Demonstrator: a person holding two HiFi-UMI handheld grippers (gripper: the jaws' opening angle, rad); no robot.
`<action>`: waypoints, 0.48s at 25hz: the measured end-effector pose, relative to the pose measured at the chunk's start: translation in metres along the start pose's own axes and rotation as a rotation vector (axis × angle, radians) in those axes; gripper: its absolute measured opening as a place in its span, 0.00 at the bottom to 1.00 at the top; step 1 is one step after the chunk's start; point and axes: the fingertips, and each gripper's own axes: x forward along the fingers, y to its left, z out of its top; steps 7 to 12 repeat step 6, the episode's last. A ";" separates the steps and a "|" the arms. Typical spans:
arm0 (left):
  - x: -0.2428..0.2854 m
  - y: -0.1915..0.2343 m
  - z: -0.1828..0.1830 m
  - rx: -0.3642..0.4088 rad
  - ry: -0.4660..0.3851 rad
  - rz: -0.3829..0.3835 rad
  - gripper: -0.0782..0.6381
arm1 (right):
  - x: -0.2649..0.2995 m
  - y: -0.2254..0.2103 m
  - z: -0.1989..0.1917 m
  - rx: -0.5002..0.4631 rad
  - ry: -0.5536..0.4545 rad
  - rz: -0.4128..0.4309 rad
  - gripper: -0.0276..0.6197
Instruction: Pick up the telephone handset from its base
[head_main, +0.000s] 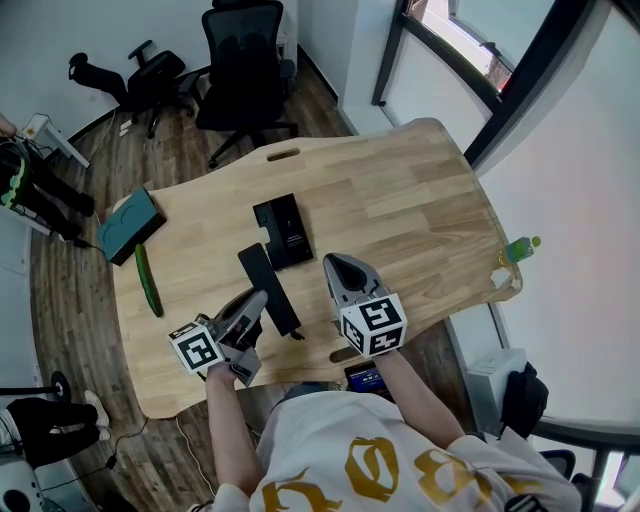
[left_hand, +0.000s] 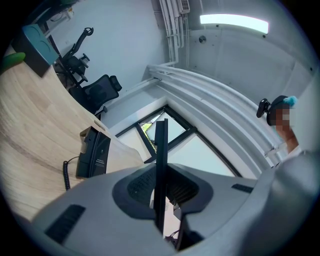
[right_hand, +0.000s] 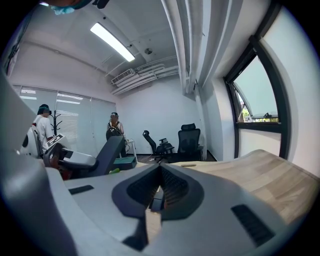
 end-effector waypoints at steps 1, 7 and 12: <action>0.000 0.000 -0.001 -0.001 0.001 -0.001 0.21 | 0.000 0.000 -0.001 0.000 0.002 -0.002 0.05; -0.004 0.005 -0.004 -0.016 -0.001 0.003 0.21 | 0.001 -0.001 -0.006 0.009 0.010 -0.007 0.05; -0.004 0.005 -0.004 -0.016 -0.001 0.003 0.21 | 0.001 -0.001 -0.006 0.009 0.010 -0.007 0.05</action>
